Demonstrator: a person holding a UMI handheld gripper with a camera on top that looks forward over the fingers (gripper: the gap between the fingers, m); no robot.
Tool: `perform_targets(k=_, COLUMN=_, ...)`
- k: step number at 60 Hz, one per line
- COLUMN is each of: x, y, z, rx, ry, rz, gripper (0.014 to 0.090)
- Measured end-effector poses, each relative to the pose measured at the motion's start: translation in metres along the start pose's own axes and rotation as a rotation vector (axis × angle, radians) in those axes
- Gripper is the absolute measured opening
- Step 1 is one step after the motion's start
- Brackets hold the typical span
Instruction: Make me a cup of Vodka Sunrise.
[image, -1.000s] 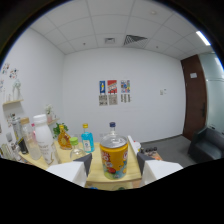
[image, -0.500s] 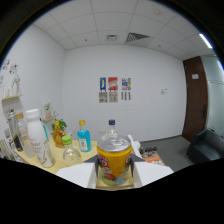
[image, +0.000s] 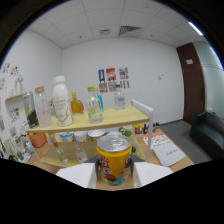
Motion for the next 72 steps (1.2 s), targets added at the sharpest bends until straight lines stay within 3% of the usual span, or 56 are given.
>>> perform_targets(k=8, x=-0.010, y=0.075, z=0.010, rx=-0.088, ry=0.018, rz=0.017, gripper=0.0499)
perform_targets(k=16, x=-0.019, y=0.106, z=0.021, rx=-0.123, ry=0.045, rz=-0.117, gripper=0.0498)
perform_targets(k=60, x=-0.052, y=0.091, z=0.051, rx=-0.090, ry=0.223, rz=-1.919, gripper=0.0498)
perform_targets(k=72, x=-0.053, y=0.095, z=0.052, rx=-0.111, ry=0.219, rz=-2.039, gripper=0.0497)
